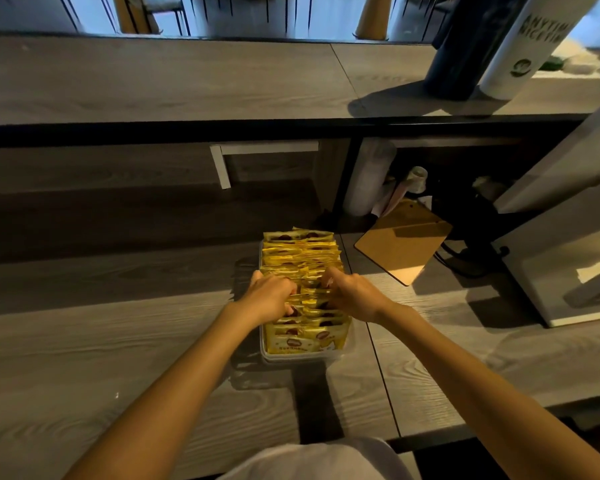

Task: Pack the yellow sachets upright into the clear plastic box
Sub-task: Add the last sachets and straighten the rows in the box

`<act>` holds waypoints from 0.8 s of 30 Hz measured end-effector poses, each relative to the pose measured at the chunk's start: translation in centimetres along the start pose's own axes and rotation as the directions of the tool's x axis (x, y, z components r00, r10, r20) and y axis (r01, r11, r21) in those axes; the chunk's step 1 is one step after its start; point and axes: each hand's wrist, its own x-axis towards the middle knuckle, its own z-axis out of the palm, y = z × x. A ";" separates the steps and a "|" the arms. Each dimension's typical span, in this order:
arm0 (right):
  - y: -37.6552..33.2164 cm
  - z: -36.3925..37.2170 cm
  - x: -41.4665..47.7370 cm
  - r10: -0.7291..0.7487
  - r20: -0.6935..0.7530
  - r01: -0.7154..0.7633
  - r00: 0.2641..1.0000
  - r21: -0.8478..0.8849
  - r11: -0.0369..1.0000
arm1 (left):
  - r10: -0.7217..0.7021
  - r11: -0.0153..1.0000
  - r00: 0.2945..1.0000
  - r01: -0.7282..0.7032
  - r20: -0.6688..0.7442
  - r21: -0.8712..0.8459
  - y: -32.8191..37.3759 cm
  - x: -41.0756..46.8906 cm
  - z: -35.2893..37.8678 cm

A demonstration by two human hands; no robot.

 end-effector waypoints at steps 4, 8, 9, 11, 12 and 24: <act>0.0 -0.8 0.8 0.060 0.066 -0.063 0.996 0.051 0.997 | 0.004 0.999 0.993 0.001 0.121 -0.034 -0.7 0.8 -1.1; -0.4 -0.6 0.9 0.081 0.053 -0.082 0.995 0.014 0.997 | 0.001 0.999 0.996 -0.006 0.094 0.048 -0.7 1.3 -0.6; -0.4 -0.4 0.9 0.080 0.040 -0.080 0.996 -0.004 0.997 | 0.008 0.998 0.997 -0.013 0.080 0.066 -0.7 1.4 -0.2; -0.5 -0.4 0.9 0.088 0.003 -0.088 0.996 -0.037 0.995 | 0.019 0.999 0.999 -0.021 0.042 0.041 -0.8 1.4 0.1; -0.5 -0.6 0.9 0.096 -0.031 -0.098 0.995 -0.045 0.994 | 0.019 1.000 1.000 -0.019 0.008 -0.011 -0.9 1.2 0.1; -0.5 -2.3 2.3 -0.049 -0.233 -0.011 0.971 -0.251 0.968 | 0.043 0.997 0.941 -0.061 -0.335 -0.044 -1.5 1.6 -0.9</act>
